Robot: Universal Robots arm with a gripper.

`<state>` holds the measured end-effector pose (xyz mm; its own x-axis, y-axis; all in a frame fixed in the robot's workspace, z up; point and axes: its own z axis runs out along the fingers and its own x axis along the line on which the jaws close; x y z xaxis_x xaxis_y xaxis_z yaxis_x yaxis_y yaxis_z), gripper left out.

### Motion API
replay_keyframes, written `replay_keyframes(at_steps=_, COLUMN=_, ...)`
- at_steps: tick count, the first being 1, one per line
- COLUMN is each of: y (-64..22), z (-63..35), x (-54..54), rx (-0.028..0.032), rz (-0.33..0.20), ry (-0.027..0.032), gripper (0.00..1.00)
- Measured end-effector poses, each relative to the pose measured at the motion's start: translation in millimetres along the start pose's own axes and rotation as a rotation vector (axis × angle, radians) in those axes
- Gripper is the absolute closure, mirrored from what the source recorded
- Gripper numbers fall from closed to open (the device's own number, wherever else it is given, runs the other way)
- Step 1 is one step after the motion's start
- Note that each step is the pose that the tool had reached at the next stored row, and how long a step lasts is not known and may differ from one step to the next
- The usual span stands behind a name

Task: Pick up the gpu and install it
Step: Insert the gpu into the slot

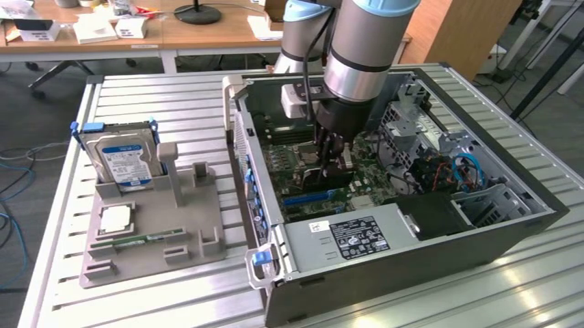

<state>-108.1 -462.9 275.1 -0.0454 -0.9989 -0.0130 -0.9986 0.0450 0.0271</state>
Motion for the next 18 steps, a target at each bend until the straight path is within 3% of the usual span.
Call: replay_keyframes(at_steps=18, y=-0.5, z=0.0, x=0.8, rx=-0.0001, rz=0.0, ry=-0.0014, gripper=0.74)
